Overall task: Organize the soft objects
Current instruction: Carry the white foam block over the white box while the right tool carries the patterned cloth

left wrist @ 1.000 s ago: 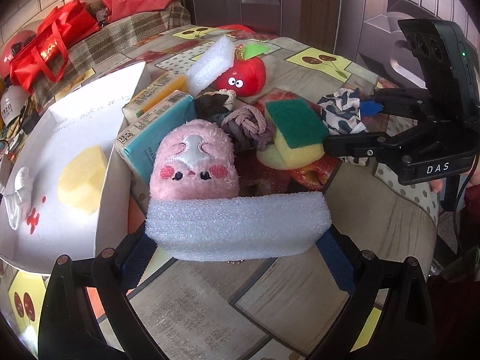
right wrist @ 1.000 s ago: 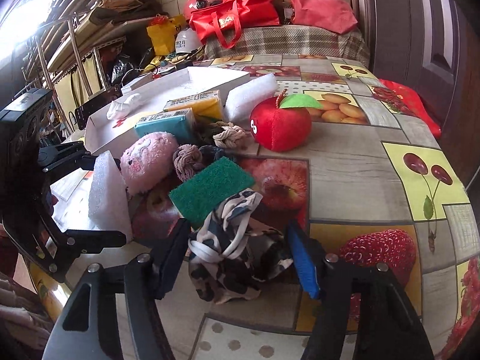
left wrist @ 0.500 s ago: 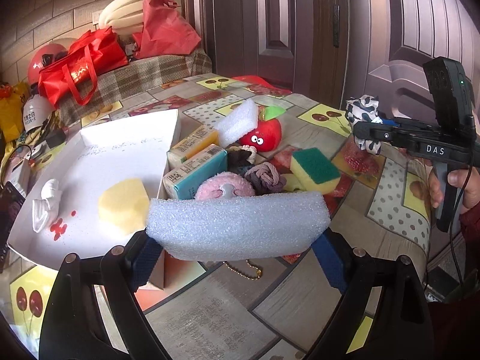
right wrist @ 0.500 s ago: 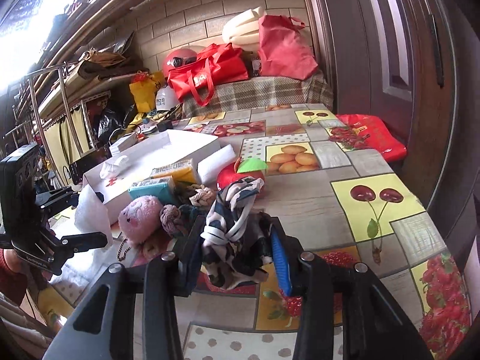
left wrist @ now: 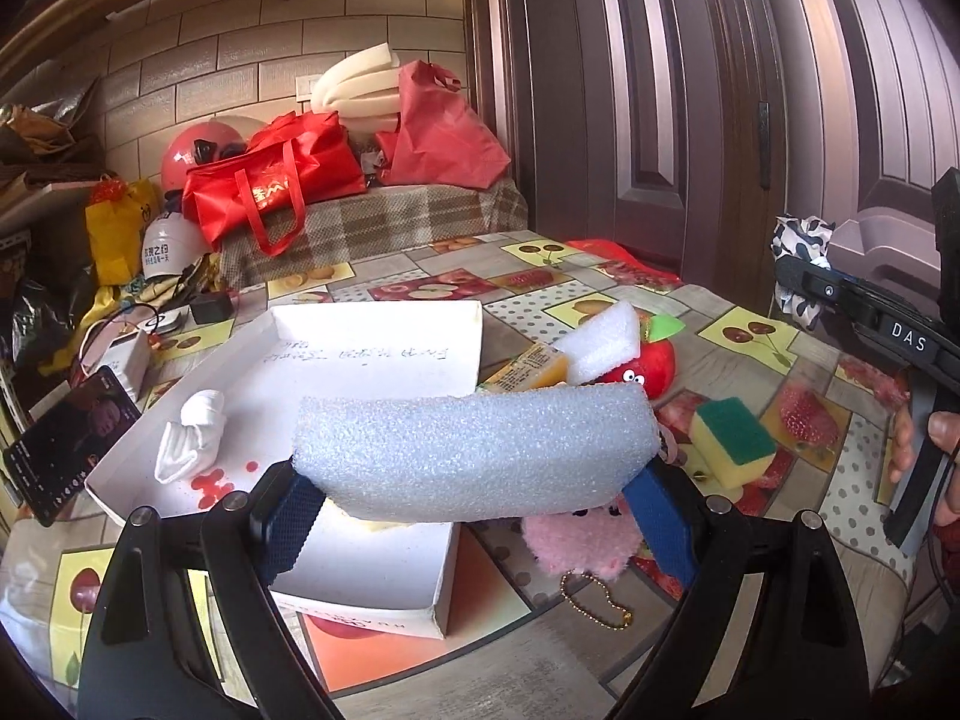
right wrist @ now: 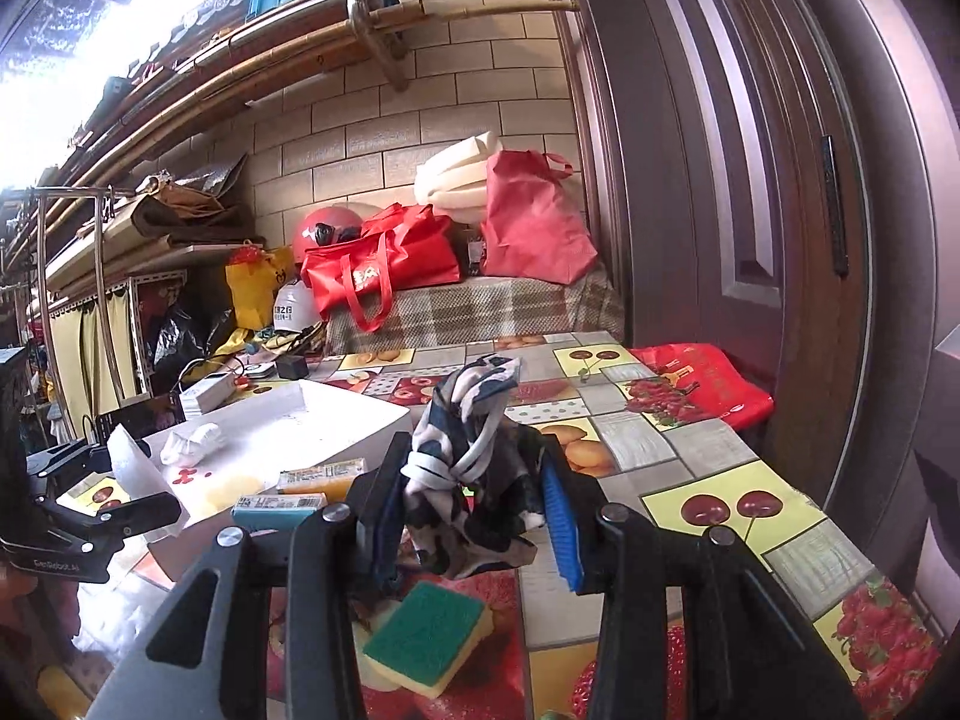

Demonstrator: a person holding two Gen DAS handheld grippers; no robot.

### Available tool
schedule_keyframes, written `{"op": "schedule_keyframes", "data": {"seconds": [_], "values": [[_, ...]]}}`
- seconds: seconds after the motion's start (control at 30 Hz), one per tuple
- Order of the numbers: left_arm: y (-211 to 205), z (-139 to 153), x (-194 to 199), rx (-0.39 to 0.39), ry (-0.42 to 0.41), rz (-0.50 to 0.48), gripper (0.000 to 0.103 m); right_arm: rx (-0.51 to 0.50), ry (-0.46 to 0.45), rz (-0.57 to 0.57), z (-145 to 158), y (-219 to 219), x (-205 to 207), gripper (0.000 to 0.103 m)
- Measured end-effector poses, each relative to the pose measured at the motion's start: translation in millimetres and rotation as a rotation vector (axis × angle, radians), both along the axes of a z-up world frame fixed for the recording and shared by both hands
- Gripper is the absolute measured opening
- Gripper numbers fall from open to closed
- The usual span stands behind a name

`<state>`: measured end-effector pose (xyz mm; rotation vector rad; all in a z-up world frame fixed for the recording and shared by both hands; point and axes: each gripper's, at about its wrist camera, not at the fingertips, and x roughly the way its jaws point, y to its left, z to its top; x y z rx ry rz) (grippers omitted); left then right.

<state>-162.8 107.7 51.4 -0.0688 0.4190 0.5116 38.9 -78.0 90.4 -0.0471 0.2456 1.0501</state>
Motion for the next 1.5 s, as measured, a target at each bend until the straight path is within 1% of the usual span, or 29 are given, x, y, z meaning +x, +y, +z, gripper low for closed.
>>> {"op": "schedule_keyframes", "data": {"seconds": [0.2,0.27,0.43,0.7,0.93,1.17,1.33,1.5], "values": [[7,-1,-4,-0.031,-0.02,0.036,0.091,-0.004,-0.002,0.018,-1,7,-10,0.041],[9,-1,-6,-0.03,-0.028,0.056,0.091,0.0,-0.005,0.033,-1,12,-15,0.041],[16,0,-14,0.05,-0.03,0.129,0.091,-0.004,-0.016,0.088,-1,27,-32,0.041],[47,-2,-33,0.082,-0.039,0.223,0.091,-0.014,-0.024,0.175,-1,52,-59,0.041],[70,-3,-47,0.067,-0.052,0.276,0.091,-0.027,-0.022,0.226,-2,71,-77,0.041],[87,-3,-46,0.072,-0.049,0.316,0.091,-0.035,0.038,0.281,-6,103,-90,0.041],[105,-3,-46,0.045,-0.078,0.356,0.091,-0.05,0.084,0.32,-10,125,-103,0.041],[123,-2,-45,0.016,-0.094,0.385,0.092,-0.075,0.069,0.346,-13,145,-121,0.041]]}}
